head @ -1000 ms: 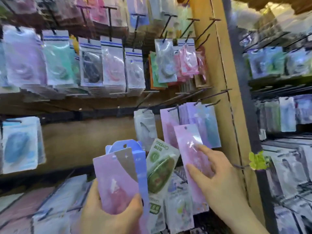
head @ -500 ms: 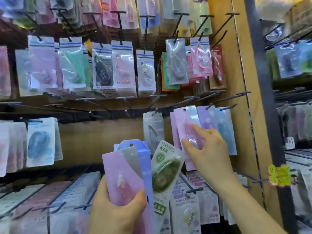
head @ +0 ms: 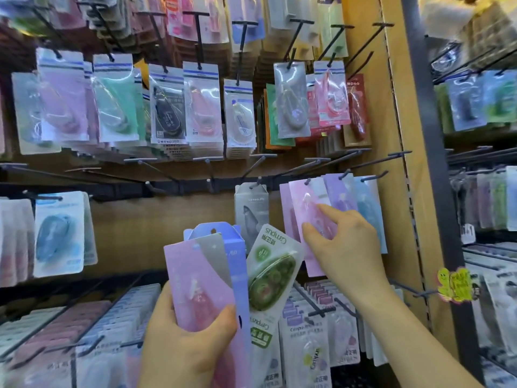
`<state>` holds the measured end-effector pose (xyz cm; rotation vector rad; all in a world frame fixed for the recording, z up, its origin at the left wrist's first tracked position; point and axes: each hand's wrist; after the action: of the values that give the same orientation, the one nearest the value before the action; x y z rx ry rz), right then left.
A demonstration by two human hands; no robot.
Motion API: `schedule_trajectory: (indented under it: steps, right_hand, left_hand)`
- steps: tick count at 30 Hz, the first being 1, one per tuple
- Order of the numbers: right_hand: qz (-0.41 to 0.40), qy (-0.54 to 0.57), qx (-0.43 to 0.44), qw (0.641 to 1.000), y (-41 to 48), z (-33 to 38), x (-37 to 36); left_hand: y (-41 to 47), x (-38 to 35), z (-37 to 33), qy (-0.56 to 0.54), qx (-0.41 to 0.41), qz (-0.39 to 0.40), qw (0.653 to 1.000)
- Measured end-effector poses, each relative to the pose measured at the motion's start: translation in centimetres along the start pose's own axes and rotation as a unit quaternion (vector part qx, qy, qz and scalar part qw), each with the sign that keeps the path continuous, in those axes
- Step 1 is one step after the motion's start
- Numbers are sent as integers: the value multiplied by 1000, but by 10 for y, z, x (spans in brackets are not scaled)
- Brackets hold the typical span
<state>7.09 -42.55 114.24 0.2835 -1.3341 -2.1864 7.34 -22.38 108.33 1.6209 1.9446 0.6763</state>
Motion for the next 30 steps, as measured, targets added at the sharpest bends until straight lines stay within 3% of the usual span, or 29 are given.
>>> schedule_trajectory:
  steps: [5,18,21,23,24,26,27,28,30]
  right_hand:
    - [39,-173,-7,984,8,0,-7]
    - [91,-306,15,947,25,-11,-35]
    - [37,-178,7,983,8,-13,-21]
    - [11,74,-53,996,-15,-3,-9]
    - [25,248,-117,961,-30,8,-5]
    - [121,486,-225,836,-55,25,-3]
    - [165,512,-225,813,-66,30,-5]
    - [189,506,-209,815,-74,32,-9]
    - [155,499,-189,831,-81,32,-18]
  left_hand:
    - [3,-1,-1,6,-17,23,1000]
    - [10,6,6,-51,-2,40,998]
    - [12,10,8,-66,21,44,997]
    - [12,11,8,-72,40,43,996]
    - [12,11,8,-75,47,44,995]
    - [11,9,7,-81,56,51,994]
    - [9,8,6,-85,57,56,993]
    - [7,6,6,-90,57,62,992]
    - [5,5,6,-97,56,77,991]
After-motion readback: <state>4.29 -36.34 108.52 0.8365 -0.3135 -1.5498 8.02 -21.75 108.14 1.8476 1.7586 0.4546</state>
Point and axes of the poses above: each hand's wrist, its own y-axis towards the middle knuckle, its own x-axis out of the back of the hand, z = x × y, and after that the axes turned 13 degrees about y, right-handed
